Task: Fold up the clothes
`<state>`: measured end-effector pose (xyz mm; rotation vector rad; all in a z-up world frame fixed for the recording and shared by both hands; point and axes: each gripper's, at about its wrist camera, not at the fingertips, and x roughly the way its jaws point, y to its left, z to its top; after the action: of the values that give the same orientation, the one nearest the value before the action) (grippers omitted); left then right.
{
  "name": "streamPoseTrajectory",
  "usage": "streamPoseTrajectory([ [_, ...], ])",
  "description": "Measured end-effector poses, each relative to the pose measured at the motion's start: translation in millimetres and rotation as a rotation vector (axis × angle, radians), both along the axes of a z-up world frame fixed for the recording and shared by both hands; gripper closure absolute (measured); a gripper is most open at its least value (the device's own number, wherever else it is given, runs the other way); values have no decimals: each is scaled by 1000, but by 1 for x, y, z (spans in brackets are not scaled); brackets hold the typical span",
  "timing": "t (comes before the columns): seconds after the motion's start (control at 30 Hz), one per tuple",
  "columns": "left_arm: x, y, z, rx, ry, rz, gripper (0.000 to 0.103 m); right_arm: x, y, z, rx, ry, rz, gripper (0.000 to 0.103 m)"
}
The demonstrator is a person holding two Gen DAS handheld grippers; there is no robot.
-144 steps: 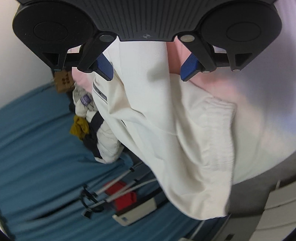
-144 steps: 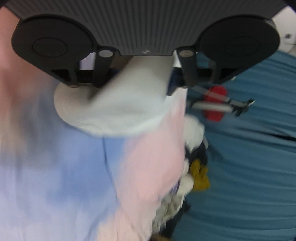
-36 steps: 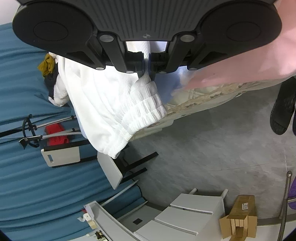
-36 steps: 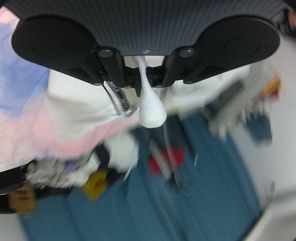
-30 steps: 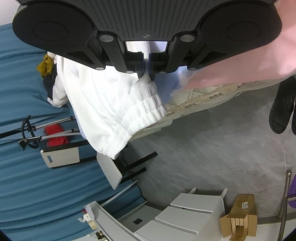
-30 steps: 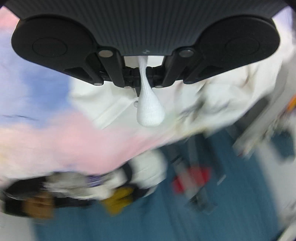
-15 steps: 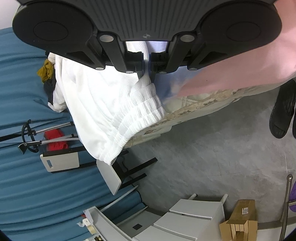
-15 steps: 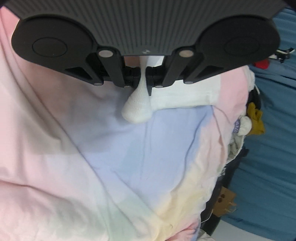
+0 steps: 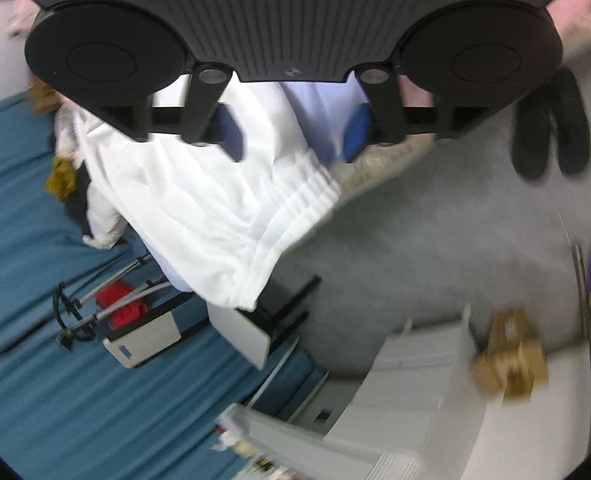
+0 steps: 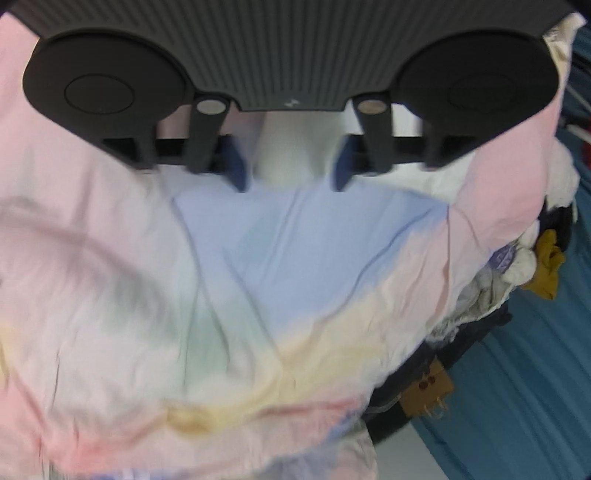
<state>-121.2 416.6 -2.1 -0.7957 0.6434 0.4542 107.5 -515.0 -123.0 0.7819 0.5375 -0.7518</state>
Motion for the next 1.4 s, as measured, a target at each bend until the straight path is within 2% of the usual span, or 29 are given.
streamPoseTrajectory([
  [0.03, 0, -6, 10, 56, -2, -17, 24, -2, 1, 5, -26, -13, 1, 18],
  [0.13, 8, -31, 36, 200, -12, -73, 17, 0, 10, 20, -113, -34, 35, 18],
  [0.3, 43, -90, 67, 351, -55, -188, 7, 8, 40, 47, -244, -76, 147, 18],
  [0.4, 71, -129, 77, 385, -83, -257, 4, 9, 65, 64, -295, -132, 248, 18],
  [0.5, 102, -169, 78, 384, -99, -335, 3, 9, 94, 74, -312, -185, 363, 18],
  [0.7, 171, -259, 68, 415, -112, -460, 3, 16, 157, 75, -255, -265, 664, 19],
  [0.77, 194, -283, 58, 403, -108, -491, 3, 21, 178, 72, -237, -281, 766, 23],
  [0.9, 225, -320, 29, 394, -97, -538, 3, 42, 207, 57, -119, -280, 936, 36],
  [1.03, 243, -334, 0, 438, -60, -578, 3, 79, 222, 36, 47, -252, 1015, 39],
  [1.1, 252, -335, -13, 478, -35, -586, 3, 103, 227, 23, 166, -255, 1019, 39],
  [1.3, 271, -323, -36, 460, -3, -612, 3, 161, 256, -25, 540, -233, 1022, 39],
  [1.4, 275, -323, -45, 496, 7, -599, 3, 180, 273, -39, 625, -220, 1004, 39],
])
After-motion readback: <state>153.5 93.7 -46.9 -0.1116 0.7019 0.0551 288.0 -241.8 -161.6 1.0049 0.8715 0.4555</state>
